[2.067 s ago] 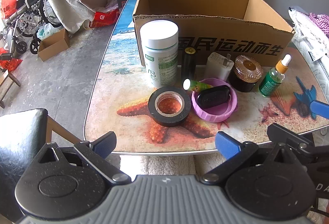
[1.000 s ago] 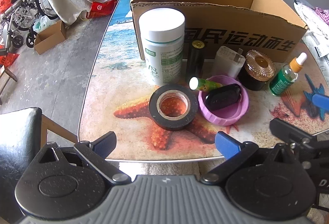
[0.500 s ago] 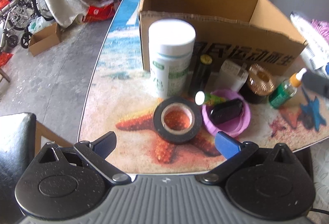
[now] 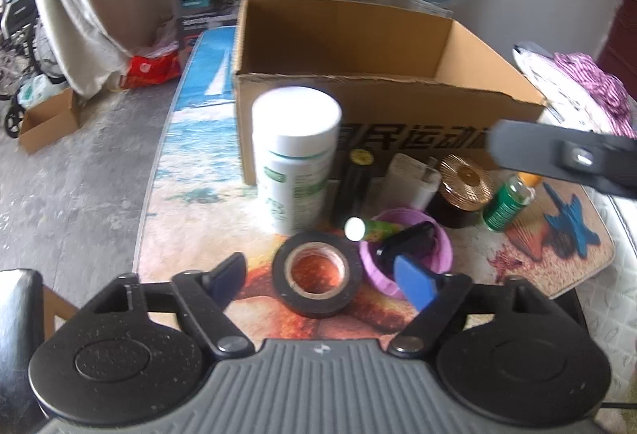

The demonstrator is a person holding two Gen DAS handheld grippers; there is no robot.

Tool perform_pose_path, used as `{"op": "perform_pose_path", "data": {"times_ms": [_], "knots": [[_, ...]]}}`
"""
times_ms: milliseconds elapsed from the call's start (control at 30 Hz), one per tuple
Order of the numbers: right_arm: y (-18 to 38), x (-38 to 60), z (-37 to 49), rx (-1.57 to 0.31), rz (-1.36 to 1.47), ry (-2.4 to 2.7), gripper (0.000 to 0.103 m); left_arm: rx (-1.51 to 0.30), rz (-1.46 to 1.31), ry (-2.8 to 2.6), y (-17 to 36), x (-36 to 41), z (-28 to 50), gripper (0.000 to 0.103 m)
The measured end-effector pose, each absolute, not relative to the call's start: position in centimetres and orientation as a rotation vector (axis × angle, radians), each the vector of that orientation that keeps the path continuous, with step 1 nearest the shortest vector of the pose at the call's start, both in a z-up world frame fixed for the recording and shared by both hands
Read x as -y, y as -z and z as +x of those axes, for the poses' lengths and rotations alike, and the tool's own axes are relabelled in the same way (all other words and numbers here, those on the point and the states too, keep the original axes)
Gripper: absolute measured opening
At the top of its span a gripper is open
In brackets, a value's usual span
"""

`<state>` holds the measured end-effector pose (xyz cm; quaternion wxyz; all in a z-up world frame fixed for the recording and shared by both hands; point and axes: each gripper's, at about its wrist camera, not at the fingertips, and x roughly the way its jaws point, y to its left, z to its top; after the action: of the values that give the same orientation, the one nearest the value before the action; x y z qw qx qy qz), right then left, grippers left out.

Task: Organize rigid objects
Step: 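Reach the right gripper into the pink lid and grasp the black oval case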

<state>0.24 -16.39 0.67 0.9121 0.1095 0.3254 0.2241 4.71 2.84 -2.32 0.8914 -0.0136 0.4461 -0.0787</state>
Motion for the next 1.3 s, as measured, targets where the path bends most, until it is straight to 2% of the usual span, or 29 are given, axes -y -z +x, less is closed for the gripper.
{"op": "perform_pose_path", "data": {"times_ms": [33,133,200,300,400,533,633,1300], "knots": [[-0.3,16.2,0.4,-0.689,0.248,-0.466,0.092,-0.929,-0.032,0.179,2.5,-2.7,4.7,0.071],[0.6,16.4,1.1,-0.753,0.334,-0.48,0.075,-0.943,-0.035,0.213,2.8,-2.2,4.7,0.061],[1.5,16.8,1.4,-0.797,0.392,-0.477,0.066,-0.94,-0.031,0.234,2.8,-1.8,4.5,0.059],[2.8,17.3,1.4,-0.835,0.449,-0.462,0.056,-0.936,-0.008,0.269,2.8,-1.1,4.3,0.057],[4.3,17.3,1.3,-0.865,0.478,-0.445,0.051,-0.946,0.01,0.293,3.0,-0.4,4.4,0.043],[5.8,17.6,1.7,-0.922,0.556,-0.452,0.047,-0.961,0.023,0.302,3.4,0.4,5.1,0.032],[6.7,17.8,2.0,-0.948,0.59,-0.453,0.046,-0.974,0.029,0.293,3.7,0.6,5.6,0.031],[10.2,19.3,4.4,-1.022,0.79,-0.489,0.048,-0.979,0.111,0.303,4.2,2.4,7.1,0.034]]}}
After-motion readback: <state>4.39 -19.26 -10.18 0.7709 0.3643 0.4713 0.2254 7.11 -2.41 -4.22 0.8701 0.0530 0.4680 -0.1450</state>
